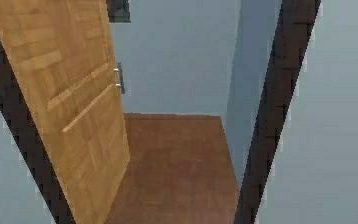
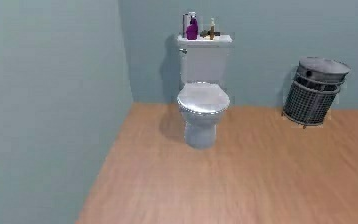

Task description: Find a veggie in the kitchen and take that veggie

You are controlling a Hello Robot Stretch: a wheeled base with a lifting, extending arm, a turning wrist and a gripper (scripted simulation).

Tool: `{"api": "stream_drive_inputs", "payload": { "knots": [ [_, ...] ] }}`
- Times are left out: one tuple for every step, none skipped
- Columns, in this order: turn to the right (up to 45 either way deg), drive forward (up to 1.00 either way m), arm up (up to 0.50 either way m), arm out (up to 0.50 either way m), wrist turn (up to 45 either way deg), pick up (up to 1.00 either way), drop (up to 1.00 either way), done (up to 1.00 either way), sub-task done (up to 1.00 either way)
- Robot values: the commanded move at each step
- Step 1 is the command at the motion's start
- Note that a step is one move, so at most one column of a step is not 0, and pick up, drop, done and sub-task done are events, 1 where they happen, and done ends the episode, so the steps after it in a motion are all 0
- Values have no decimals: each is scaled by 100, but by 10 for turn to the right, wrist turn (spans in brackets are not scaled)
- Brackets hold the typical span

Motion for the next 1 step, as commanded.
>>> {"api": "stream_drive_inputs", "payload": {
  "knots": [
    [0,100,0,0,0,0,0,0,0]
  ]
}}
